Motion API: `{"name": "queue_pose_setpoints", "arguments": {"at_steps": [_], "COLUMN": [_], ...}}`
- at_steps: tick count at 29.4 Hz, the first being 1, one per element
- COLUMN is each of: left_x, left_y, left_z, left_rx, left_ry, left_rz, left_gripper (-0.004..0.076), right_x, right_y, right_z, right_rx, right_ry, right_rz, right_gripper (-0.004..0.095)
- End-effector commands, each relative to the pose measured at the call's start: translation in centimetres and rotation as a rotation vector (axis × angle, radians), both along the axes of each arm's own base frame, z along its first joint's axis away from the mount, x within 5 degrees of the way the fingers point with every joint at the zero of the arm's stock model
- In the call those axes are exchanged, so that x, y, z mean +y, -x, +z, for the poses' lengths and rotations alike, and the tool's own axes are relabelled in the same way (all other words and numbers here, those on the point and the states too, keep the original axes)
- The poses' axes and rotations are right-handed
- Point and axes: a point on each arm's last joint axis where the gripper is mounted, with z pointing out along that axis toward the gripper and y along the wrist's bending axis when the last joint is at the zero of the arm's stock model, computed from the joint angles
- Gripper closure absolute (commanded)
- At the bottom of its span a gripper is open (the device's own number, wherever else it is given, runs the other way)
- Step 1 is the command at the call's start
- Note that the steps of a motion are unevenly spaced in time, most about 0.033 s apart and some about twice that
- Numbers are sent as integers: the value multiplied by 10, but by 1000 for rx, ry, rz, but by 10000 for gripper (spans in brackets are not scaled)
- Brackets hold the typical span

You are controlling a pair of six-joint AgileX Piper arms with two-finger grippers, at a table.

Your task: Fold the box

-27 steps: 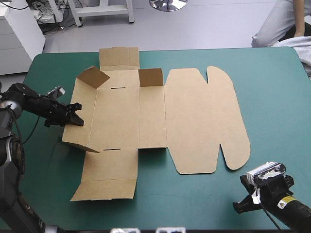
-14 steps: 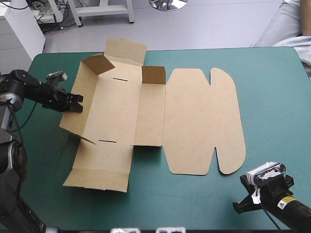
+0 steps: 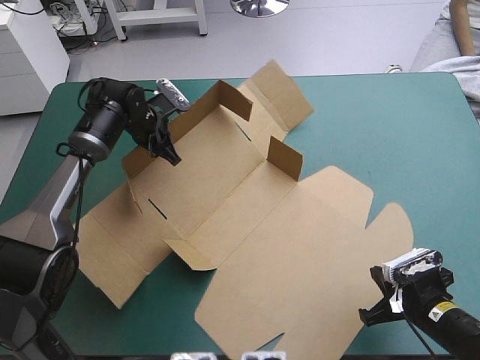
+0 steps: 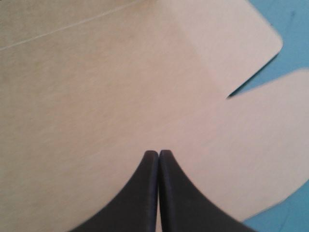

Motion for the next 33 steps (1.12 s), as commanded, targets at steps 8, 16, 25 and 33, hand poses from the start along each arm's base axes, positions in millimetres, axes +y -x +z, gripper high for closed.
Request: {"name": "queue_pose_setpoints", "arguments": {"at_steps": [8, 16, 25, 33], "left_x": [-50, -74, -123, -113], "left_y": [9, 18, 52, 87], "left_z": [52, 54, 39, 13], "left_rx": [-447, -490, -685, -790], "left_ry": [-16, 13, -202, -209], "left_rz": [-253, -385, -551, -697], "left_gripper": [712, 734, 734, 734], "right_x": [-1, -3, -4, -4], "right_y": [-11, -13, -13, -11], "right_z": [25, 39, 50, 65], "right_rx": [-160, -240, -284, -302], "right_ry": [-164, -206, -245, -308], "right_rz": [-111, -150, -165, -179], "right_gripper": [927, 927, 927, 927]}}
